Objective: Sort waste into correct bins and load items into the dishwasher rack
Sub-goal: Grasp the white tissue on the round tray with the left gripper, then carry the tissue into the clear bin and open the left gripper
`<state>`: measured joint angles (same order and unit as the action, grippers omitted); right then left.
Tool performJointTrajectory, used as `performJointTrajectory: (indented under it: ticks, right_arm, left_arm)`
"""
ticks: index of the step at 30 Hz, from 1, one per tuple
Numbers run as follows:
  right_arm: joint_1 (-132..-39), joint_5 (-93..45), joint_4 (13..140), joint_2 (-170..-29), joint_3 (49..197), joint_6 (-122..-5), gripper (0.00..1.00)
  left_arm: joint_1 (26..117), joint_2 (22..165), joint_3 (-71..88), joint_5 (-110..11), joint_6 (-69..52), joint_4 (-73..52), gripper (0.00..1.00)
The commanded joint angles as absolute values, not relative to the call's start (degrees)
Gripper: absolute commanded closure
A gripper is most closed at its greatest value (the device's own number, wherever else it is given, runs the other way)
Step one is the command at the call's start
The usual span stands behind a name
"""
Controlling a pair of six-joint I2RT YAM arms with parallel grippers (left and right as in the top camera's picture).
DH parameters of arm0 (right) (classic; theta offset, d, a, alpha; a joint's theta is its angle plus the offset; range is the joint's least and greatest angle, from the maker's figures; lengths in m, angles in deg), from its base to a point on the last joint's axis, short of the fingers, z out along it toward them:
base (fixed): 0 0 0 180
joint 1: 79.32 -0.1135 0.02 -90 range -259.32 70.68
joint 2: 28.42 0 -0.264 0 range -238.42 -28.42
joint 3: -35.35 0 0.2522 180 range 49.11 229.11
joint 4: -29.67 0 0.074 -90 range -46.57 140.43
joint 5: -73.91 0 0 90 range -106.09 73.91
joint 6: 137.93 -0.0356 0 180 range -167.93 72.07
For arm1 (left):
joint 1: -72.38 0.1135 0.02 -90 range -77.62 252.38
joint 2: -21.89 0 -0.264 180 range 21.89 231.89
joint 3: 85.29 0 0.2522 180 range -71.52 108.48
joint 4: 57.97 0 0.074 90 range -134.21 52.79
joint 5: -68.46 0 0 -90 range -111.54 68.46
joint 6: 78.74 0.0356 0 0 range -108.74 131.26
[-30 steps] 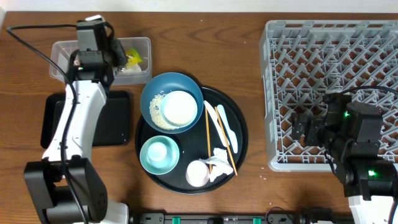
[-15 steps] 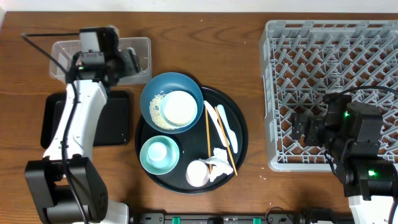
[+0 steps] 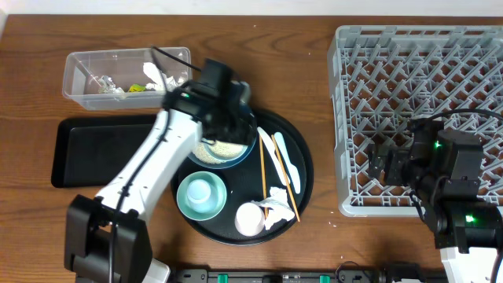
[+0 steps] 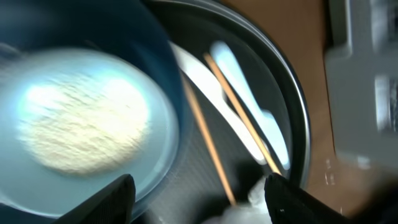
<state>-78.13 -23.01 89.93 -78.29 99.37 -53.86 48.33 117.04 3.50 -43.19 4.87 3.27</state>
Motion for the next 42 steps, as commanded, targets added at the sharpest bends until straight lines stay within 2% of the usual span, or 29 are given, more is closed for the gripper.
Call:
performJointTrajectory:
  ticks: [1, 7, 12, 14, 31, 34, 37, 38, 39, 42]
  right_arm:
    - [-79.0, -23.4, 90.0, -78.3, 100.4, -54.5, 0.01]
    - [-79.0, -23.4, 90.0, -78.3, 100.4, -54.5, 0.01]
    - [-79.0, -23.4, 90.2, -78.3, 100.4, -54.5, 0.01]
    - [-79.0, -23.4, 90.2, -78.3, 100.4, -54.5, 0.01]
    - [-79.0, -23.4, 90.2, -78.3, 100.4, -54.5, 0.01]
    - [-79.0, -23.4, 90.2, -78.3, 100.4, -54.5, 0.01]
    - [-79.0, -23.4, 90.2, -78.3, 100.4, -54.5, 0.01]
    - [-79.0, -23.4, 90.2, -78.3, 100.4, -54.5, 0.01]
    - [-79.0, -23.4, 90.1, -78.3, 100.4, -54.5, 0.01]
    - [-79.0, -23.4, 90.1, -78.3, 100.4, -54.5, 0.01]
  left_arm:
    - [43.3, 117.0, 3.3, -43.8, 7.0, 5.5, 0.32]
    - [33.1, 117.0, -0.7, -38.0, 8.1, 6.3, 0.3]
    - [28.2, 117.1, -3.3, -35.9, 10.2, 5.0, 0.19]
    - [27.5, 117.2, -3.9, -35.8, 10.2, 4.7, 0.17]
    - [23.6, 124.6, -5.8, -35.8, 10.2, 3.5, 0.19]
    - [23.3, 125.5, -5.9, -35.8, 10.2, 3.4, 0.36]
    - [23.4, 125.5, -5.8, -35.5, 10.2, 3.2, 0.74]
    - [23.5, 125.5, -5.6, -34.6, 10.2, 3.1, 0.81]
    - [23.5, 125.5, -5.5, -33.7, 10.2, 3.1, 0.94]
    - [23.5, 125.1, -4.3, -30.3, 10.2, 3.3, 0.94]
